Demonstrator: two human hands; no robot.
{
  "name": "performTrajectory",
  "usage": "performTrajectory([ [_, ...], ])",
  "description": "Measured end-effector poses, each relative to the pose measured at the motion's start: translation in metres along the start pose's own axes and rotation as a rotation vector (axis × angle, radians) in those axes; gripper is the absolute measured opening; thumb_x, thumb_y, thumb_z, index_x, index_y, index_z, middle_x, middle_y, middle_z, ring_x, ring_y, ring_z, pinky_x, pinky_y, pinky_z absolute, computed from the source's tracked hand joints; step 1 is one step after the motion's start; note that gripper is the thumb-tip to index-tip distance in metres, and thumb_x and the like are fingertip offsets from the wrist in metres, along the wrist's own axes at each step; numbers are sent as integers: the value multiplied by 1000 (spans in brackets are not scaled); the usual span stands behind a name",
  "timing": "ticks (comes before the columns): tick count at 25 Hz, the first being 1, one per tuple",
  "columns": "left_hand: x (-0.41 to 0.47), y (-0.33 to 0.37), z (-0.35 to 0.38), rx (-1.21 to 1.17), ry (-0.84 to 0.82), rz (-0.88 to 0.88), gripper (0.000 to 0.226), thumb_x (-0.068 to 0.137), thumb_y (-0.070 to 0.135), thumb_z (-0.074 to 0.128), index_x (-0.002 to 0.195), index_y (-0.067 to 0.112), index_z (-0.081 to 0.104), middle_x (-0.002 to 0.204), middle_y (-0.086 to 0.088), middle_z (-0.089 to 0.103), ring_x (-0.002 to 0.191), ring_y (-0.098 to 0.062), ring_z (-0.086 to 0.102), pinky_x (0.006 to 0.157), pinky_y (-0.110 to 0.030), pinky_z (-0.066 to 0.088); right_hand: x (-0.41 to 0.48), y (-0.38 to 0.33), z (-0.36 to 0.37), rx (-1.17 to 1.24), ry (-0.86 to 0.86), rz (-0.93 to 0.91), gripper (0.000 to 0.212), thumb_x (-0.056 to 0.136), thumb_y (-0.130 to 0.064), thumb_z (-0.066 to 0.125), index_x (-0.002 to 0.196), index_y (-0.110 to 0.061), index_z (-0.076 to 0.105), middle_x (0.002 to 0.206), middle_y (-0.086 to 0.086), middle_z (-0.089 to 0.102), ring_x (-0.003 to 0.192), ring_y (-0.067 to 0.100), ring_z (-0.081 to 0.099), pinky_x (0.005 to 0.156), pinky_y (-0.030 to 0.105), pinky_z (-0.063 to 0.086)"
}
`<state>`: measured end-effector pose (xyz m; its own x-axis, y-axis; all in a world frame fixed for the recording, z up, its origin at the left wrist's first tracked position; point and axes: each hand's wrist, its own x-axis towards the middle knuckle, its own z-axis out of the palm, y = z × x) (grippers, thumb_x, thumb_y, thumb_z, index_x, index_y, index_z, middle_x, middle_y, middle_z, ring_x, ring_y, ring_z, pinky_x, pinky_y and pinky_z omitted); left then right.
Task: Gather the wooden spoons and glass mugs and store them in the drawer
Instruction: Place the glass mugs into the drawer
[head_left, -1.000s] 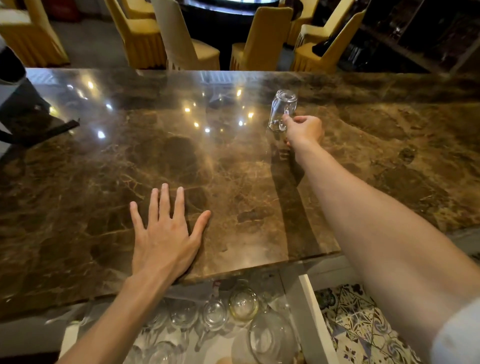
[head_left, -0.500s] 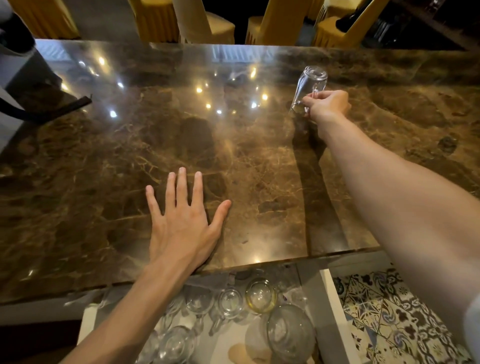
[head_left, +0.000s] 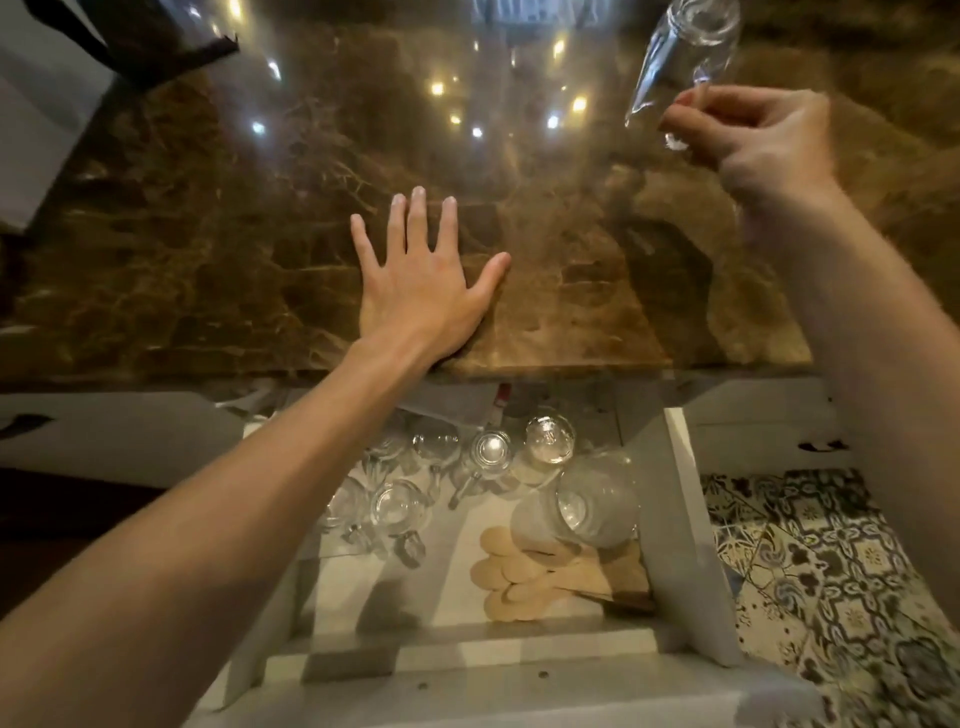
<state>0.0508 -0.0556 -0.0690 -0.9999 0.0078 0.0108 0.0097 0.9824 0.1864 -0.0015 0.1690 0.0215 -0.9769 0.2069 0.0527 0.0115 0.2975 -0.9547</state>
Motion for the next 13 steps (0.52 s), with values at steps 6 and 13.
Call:
performTrajectory([
  [6, -2, -2, -2, -40, 11, 3, 78, 89, 68, 20, 150, 19, 13, 159, -10, 6, 146, -24, -2, 115, -54, -7, -109, -10, -6, 160, -174, -15, 18, 74, -11, 76, 91, -8, 70, 77, -7, 73, 80, 7, 69, 77, 19, 55],
  [13, -6, -1, 1, -20, 60, -4, 75, 90, 66, 23, 149, 19, 16, 159, -10, 10, 146, -24, 2, 116, -53, -5, -226, 31, -2, 74, -429, 125, 28, 60, -21, 80, 85, -11, 75, 83, -2, 77, 80, 11, 72, 71, 16, 56],
])
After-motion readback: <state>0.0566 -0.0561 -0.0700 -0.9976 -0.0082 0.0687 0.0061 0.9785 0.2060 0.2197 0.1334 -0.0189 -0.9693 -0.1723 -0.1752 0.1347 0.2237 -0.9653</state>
